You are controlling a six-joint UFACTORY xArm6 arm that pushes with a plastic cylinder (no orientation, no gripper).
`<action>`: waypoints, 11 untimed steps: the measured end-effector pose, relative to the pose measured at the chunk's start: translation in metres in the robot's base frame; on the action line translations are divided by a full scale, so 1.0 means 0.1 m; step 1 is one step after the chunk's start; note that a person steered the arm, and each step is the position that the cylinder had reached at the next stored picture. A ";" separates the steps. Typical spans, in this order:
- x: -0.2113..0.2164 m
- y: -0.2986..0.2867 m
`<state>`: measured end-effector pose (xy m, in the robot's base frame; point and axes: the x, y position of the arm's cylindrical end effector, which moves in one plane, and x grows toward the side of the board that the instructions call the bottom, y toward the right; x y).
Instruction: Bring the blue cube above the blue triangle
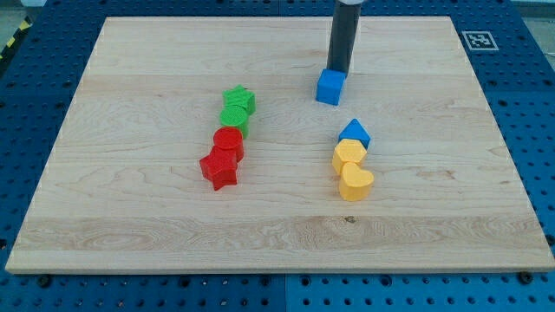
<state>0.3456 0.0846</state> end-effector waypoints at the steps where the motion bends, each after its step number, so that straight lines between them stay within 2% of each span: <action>1: 0.18 0.00; 2: 0.21 -0.10; 3: 0.05 -0.51; 4: 0.26 -0.55; 9: 0.53 -0.31; 11: 0.37 -0.20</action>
